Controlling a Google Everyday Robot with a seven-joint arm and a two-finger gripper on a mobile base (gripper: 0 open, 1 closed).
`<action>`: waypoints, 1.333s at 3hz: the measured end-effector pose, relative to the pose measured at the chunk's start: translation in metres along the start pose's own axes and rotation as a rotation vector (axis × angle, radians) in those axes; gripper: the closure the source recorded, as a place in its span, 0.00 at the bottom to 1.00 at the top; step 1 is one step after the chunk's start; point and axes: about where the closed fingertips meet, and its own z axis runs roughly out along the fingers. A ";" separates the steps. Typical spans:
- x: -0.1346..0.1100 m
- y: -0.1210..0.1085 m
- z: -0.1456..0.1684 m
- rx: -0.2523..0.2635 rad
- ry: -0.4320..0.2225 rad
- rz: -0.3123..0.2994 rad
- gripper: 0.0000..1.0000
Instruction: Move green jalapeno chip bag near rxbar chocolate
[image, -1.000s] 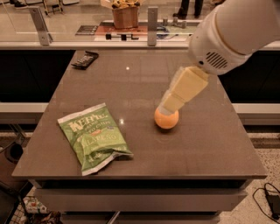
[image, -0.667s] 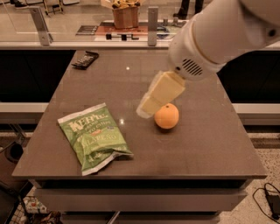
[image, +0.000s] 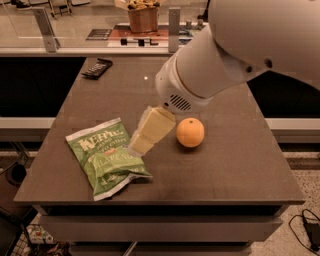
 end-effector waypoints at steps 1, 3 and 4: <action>-0.006 0.018 0.019 -0.042 0.033 -0.056 0.00; -0.009 0.015 0.020 -0.043 0.055 -0.063 0.00; -0.003 0.021 0.046 -0.090 0.085 -0.049 0.00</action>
Offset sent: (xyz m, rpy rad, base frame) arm -0.0081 0.0188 -0.0144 -0.0428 0.0133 0.0575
